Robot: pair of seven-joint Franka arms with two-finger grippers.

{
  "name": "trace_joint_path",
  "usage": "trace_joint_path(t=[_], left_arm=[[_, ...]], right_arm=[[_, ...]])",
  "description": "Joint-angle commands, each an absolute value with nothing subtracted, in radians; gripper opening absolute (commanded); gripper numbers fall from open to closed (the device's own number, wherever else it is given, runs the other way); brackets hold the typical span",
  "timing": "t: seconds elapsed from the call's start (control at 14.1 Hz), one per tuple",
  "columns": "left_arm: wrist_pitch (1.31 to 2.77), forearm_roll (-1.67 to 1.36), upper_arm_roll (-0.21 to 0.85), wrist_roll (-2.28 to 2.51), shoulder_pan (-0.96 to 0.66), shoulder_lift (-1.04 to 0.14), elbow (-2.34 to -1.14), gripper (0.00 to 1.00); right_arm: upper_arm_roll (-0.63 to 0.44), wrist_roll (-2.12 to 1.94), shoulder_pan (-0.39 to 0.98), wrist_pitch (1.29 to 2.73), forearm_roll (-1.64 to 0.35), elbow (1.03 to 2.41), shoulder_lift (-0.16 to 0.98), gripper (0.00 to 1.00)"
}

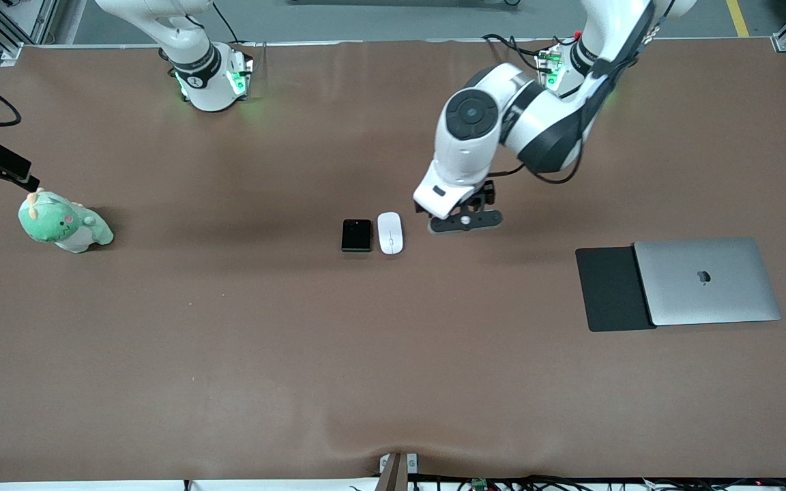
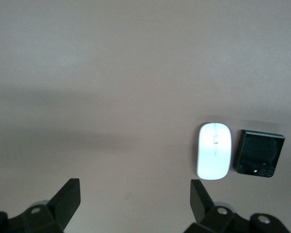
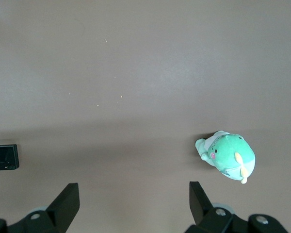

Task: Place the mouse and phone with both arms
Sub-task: 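Reach the left gripper down toward the white mouse, then close the left gripper on the white mouse and lift it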

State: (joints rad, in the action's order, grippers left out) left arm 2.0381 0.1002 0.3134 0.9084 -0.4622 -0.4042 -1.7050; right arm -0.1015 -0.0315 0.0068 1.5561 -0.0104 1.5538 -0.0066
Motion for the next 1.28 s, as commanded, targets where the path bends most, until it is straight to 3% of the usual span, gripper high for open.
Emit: trace_joint_path(t=[0.0,0.5,0.71,1.2], left_arm=[[2.066,0.159,0.313,0.982,-0.509,-0.515,-1.638,1.0],[2.152,0.21,0.301,1.097,-0.606,-0.693,-1.571,1.0],[2.154,0.235,0.301,1.101,-0.615,-0.836,-1.404,1.0],[2.227,0.258,0.246,1.126,-0.682,-0.89,-1.393,1.0]], right_arm=[[-0.089,-0.044,-0.011,1.552,0.0,1.552,-0.006,1.0],[-0.089,-0.058,-0.012,1.552,0.0,1.552,-0.006,1.0],[-0.089,-0.058,-0.012,1.551,0.0,1.554,-0.008,1.0],[-0.089,-0.058,-0.014,1.551,0.0,1.554,-0.008,1.0]])
